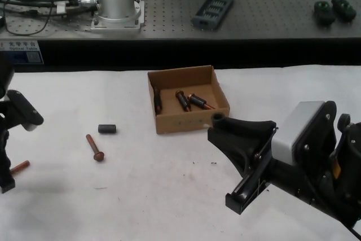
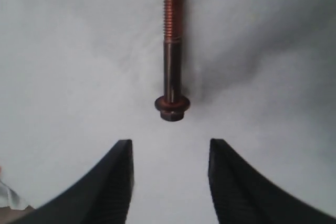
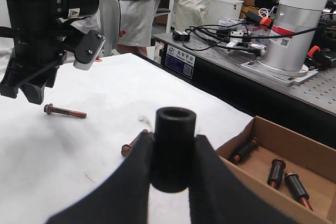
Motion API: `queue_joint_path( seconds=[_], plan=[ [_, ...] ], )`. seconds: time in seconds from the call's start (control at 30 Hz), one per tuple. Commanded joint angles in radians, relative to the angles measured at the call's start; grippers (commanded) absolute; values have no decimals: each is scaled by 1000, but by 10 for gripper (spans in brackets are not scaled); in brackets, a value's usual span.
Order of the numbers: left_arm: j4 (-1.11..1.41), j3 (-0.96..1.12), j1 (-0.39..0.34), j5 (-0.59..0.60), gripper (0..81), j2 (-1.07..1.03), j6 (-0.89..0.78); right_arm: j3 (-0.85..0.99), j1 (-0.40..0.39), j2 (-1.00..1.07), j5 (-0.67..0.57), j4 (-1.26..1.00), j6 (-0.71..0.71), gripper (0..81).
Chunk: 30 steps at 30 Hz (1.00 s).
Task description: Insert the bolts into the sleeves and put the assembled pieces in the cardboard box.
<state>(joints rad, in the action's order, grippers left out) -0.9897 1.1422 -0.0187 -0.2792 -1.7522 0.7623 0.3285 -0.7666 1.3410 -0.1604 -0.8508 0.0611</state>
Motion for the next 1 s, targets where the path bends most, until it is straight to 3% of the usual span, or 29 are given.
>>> queue_joint_path(
  seconds=[0.0, 0.67, 0.97],
  plan=[
    [30, 11, 0, 54, 331, -18, 26, 4, -4, -12, 39, -46, -16, 66],
    [144, 9, 49, 188, 331, -53, 59, 4, -4, -12, 39, -46, -16, 66],
    [141, 9, 48, 186, 321, -122, 36, 4, -4, -12, 39, -53, -16, 66]
  ],
)
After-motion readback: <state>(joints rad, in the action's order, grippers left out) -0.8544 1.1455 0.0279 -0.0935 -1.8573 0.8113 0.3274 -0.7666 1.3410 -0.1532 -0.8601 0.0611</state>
